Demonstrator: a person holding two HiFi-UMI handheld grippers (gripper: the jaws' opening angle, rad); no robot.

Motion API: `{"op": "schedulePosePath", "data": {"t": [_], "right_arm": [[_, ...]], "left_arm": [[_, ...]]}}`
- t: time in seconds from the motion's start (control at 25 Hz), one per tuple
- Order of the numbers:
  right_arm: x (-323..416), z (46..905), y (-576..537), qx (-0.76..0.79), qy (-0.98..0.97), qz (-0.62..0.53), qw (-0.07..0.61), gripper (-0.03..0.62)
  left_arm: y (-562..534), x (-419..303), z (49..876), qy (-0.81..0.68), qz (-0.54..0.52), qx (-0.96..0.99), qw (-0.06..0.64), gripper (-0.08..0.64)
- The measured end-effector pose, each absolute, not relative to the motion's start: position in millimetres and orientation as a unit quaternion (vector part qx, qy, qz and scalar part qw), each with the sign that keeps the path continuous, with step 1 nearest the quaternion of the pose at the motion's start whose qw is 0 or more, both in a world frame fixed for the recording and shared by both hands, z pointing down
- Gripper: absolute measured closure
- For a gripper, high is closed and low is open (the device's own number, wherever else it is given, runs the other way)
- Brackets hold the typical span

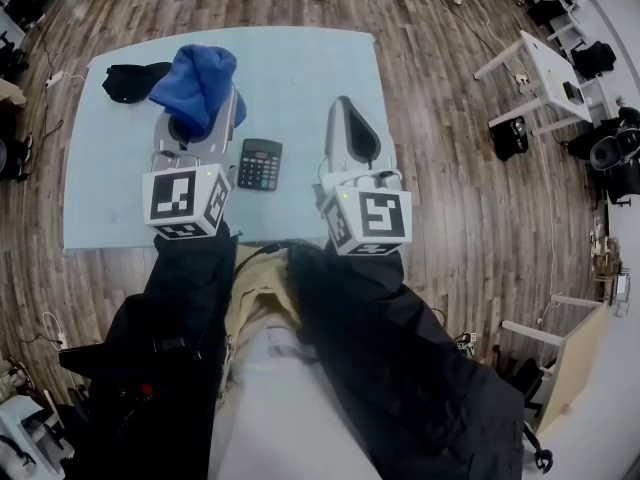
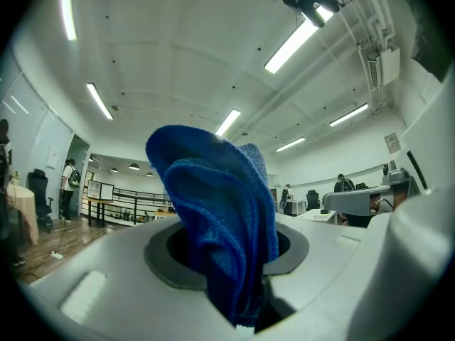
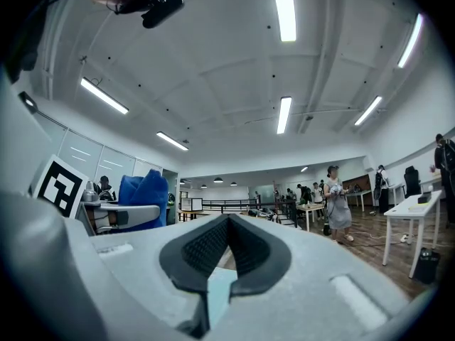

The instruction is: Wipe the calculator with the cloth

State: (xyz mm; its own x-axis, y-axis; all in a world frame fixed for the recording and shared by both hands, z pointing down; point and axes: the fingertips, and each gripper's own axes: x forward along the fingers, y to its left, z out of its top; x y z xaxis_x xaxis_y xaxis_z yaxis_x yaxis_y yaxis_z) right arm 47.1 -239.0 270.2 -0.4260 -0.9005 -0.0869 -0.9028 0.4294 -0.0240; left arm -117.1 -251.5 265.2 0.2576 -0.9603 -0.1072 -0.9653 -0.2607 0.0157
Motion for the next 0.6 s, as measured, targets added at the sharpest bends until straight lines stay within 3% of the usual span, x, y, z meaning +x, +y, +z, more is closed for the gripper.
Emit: {"op": "schedulePosePath", "data": {"t": [0.6], "right_arm": [[44.5, 277.4, -246.8, -0.544, 0.838, 0.009, 0.033, 0.599]], "left_arm": [[-257.6, -126.5, 274.1, 0.611, 0.046, -0.790, 0.012, 0.391]]}}
